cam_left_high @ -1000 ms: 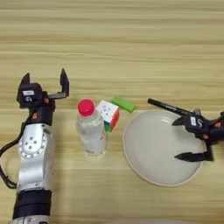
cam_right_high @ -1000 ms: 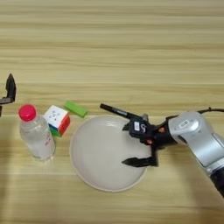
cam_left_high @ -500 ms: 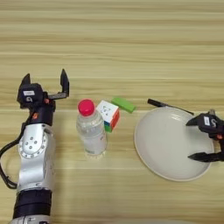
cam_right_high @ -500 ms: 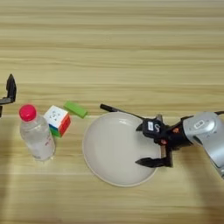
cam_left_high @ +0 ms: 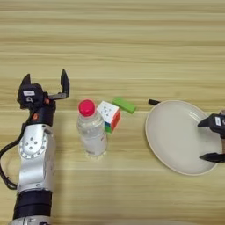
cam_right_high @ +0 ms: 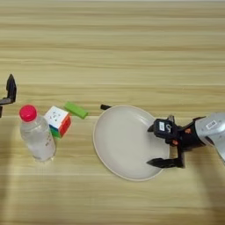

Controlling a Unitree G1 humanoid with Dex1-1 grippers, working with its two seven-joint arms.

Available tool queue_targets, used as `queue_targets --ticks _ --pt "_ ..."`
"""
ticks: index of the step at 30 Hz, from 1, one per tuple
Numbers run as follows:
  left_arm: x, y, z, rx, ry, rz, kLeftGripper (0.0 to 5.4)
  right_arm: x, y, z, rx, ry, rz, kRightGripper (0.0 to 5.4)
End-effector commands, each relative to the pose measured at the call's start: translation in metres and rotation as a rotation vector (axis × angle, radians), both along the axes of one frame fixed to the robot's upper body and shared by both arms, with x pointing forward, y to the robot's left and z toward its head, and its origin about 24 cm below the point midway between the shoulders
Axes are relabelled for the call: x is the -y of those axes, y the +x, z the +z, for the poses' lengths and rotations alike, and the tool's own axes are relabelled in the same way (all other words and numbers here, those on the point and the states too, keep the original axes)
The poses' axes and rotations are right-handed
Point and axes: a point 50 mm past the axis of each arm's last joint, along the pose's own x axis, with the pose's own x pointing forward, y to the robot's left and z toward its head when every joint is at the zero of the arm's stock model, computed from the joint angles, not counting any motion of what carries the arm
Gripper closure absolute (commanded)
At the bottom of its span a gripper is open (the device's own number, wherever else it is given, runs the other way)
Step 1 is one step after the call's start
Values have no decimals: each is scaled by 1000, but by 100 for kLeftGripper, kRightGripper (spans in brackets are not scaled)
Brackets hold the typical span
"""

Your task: Move the objects on the table

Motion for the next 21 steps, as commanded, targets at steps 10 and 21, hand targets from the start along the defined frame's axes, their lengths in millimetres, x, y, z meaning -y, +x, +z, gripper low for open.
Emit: queue_targets --ticks 10,21 --pt "1 2 2 16 5 -1 0 -2 -7 2 -24 0 -14 2" --pt "0 2 2 16 6 0 0 -6 -4 12 8 16 -13 2"
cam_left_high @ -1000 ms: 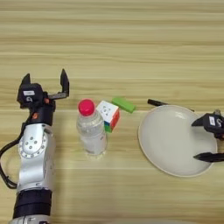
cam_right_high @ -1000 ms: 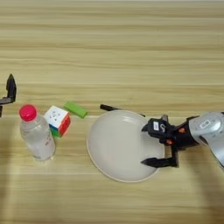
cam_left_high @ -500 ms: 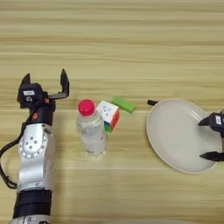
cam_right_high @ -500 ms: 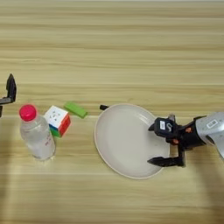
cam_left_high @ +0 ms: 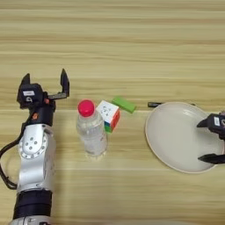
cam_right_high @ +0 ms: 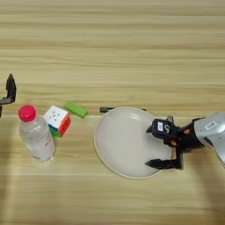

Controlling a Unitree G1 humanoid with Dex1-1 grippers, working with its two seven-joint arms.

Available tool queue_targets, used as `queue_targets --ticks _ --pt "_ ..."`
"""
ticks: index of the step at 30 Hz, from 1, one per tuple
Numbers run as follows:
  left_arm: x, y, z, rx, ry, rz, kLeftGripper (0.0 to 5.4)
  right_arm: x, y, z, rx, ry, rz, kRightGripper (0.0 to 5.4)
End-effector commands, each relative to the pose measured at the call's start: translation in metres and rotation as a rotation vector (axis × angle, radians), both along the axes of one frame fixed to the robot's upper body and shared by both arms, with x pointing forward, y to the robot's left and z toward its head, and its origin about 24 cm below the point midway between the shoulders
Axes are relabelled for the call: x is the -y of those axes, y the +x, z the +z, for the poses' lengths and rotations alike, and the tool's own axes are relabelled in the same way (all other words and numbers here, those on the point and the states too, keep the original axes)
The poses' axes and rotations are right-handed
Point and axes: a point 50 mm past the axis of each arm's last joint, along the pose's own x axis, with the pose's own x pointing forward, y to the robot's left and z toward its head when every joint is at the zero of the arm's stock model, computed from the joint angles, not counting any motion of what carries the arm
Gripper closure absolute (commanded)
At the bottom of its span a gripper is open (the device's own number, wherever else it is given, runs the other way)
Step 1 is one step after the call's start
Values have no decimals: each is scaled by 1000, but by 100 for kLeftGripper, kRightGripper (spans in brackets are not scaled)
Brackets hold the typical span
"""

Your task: Move the objects on the table

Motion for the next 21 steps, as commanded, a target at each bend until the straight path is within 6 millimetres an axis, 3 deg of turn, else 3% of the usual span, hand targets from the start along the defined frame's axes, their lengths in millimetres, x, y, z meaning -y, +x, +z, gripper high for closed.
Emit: queue_targets --ticks 1,13,21 --pt "0 2 2 10 5 -1 0 3 2 4 8 -5 -12 2" --pt "0 2 1 10 6 -1 0 -4 9 21 59 63 -11 2" --pt "0 2 1 10 6 0 0 -30 15 50 138 310 -13 2"
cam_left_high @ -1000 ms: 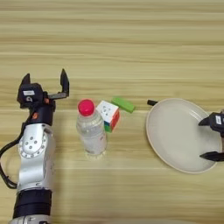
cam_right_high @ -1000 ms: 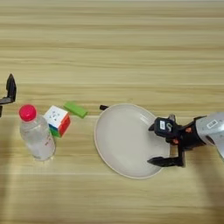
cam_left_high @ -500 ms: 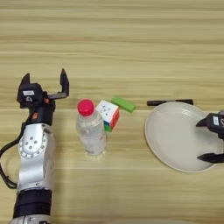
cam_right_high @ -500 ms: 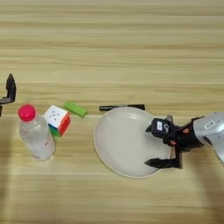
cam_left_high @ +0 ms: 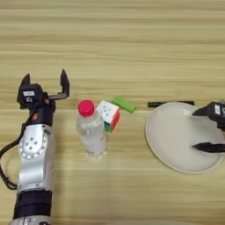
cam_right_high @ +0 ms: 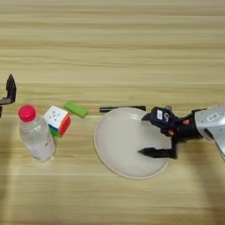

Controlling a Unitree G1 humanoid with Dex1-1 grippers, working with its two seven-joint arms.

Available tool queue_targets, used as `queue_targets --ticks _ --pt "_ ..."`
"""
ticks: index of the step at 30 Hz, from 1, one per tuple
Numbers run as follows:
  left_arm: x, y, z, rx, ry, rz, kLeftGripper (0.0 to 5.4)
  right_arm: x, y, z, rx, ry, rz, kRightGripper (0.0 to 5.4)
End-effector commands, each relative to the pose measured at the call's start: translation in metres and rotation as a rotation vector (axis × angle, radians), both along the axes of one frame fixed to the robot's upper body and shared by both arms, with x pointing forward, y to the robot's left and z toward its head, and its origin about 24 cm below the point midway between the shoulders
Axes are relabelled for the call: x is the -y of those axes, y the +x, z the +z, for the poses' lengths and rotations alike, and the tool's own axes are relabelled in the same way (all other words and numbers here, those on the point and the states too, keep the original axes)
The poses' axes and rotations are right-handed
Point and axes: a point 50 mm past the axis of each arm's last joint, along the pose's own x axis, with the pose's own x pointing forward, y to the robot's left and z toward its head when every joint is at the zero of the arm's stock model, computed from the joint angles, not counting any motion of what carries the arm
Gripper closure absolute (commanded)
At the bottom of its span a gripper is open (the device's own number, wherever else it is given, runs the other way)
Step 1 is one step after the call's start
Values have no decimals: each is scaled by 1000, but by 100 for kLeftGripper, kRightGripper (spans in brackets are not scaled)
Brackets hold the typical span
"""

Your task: Move the objects on the table

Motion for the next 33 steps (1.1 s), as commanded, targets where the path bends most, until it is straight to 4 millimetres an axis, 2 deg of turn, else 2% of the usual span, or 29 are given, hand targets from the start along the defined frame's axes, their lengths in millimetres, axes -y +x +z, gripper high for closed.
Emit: queue_targets --ticks 1,6,13,22,33 --pt "0 2 3 15 7 -1 0 -21 4 24 65 169 17 2" --pt "1 2 3 15 6 -1 0 -56 -9 32 67 352 92 2" --pt "1 1 3 17 4 -1 0 -89 -22 31 38 466 143 2" --pt "1 2 2 16 2 -2 0 -133 -31 22 27 490 165 2" --pt "5 2 2 17 -6 -5 0 -169 -31 7 66 447 165 2"
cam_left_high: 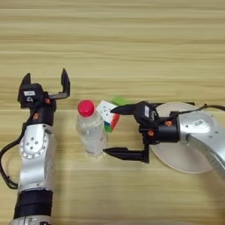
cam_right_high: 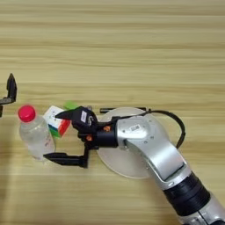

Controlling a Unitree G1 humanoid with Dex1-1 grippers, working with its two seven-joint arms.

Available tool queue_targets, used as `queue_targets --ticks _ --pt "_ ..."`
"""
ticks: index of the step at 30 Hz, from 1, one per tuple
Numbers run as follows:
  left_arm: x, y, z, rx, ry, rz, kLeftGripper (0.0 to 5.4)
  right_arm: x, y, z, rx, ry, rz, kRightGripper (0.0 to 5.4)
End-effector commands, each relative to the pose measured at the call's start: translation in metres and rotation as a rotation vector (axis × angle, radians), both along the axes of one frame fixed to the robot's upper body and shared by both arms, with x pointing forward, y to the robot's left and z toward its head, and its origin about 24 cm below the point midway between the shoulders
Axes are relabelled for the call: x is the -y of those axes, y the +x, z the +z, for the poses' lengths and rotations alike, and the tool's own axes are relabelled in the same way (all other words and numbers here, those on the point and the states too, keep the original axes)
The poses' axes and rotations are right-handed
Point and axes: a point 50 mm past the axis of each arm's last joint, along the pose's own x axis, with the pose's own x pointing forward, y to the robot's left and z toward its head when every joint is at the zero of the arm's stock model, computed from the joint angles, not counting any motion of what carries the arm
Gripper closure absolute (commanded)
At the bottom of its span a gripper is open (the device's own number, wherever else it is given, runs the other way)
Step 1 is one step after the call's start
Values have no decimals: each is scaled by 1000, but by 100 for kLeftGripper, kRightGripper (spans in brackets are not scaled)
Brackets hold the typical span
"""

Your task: Move the objects on the table

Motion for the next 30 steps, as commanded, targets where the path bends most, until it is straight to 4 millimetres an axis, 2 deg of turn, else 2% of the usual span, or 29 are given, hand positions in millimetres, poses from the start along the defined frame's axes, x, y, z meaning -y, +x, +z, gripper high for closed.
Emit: queue_targets --ticks 1,20,30 --pt "2 1 1 5 -1 -1 0 -12 5 0 47 -19 -18 2" --pt "2 0 1 9 -4 0 0 -44 13 -7 72 7 -69 2" --pt "3 0 1 11 -6 0 0 -51 18 -8 80 26 -90 113"
